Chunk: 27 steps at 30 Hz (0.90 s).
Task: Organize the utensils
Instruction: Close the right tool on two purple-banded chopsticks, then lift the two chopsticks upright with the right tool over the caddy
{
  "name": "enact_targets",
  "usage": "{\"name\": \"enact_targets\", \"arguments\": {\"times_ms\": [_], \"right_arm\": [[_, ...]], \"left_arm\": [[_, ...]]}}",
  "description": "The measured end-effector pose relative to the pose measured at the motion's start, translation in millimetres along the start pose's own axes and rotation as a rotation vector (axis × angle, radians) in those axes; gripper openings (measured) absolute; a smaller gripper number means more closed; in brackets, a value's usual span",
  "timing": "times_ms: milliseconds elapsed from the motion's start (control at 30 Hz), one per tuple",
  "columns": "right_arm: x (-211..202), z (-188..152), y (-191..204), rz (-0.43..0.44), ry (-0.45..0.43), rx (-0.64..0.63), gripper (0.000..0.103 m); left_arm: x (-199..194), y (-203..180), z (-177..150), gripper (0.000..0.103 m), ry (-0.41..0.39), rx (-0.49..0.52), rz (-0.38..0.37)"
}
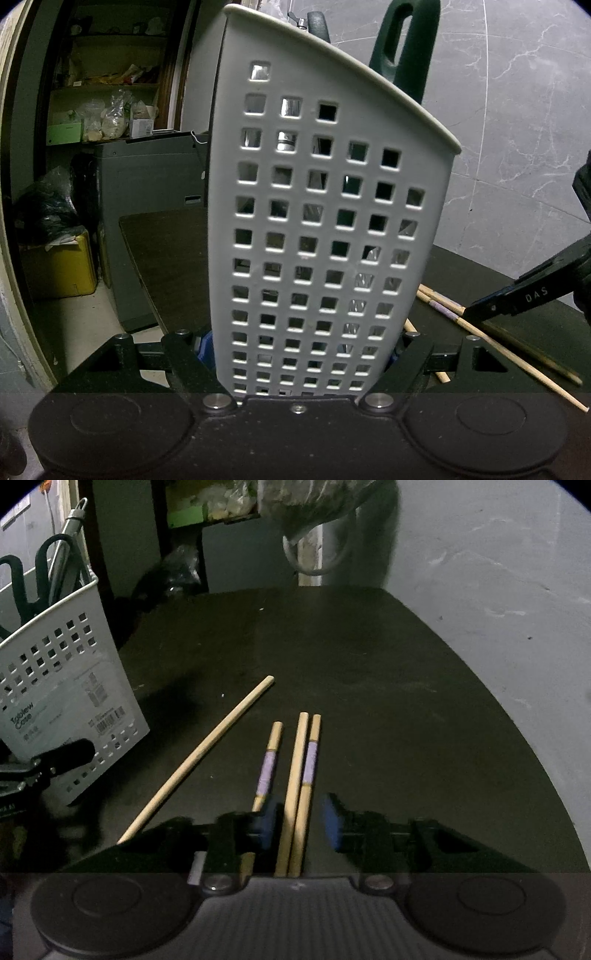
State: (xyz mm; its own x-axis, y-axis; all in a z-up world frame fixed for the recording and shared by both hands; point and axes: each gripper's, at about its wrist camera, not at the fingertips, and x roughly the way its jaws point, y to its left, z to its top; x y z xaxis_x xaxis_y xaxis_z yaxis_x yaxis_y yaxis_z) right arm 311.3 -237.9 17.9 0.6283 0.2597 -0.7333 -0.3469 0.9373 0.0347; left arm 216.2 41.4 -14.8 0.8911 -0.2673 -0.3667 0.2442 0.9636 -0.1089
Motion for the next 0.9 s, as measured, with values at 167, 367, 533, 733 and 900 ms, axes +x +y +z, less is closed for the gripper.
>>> {"name": "enact_targets", "arguments": {"times_ms": [167,367,533,733,900], "right_arm": [[3,9,-2,0.009,0.051,0.003,0.016],[11,23,-9,0.054,0.101,0.021,0.025],[13,28,-5,0.027,0.120,-0.011,0.014],[13,35,-8,0.040,0.154,0.014,0.013],[-4,30,-17,0.099,0.004,0.061,0.013]], "left_arm": [[0,0,0,0.079,0.000,0.000,0.000],[0,0,0,0.079,0.000,0.000,0.000],[0,0,0,0.079,0.000,0.000,0.000],[1,3,0,0.079,0.001,-0.003,-0.007],[2,4,0,0.079,0.000,-0.003,-0.011]]}}
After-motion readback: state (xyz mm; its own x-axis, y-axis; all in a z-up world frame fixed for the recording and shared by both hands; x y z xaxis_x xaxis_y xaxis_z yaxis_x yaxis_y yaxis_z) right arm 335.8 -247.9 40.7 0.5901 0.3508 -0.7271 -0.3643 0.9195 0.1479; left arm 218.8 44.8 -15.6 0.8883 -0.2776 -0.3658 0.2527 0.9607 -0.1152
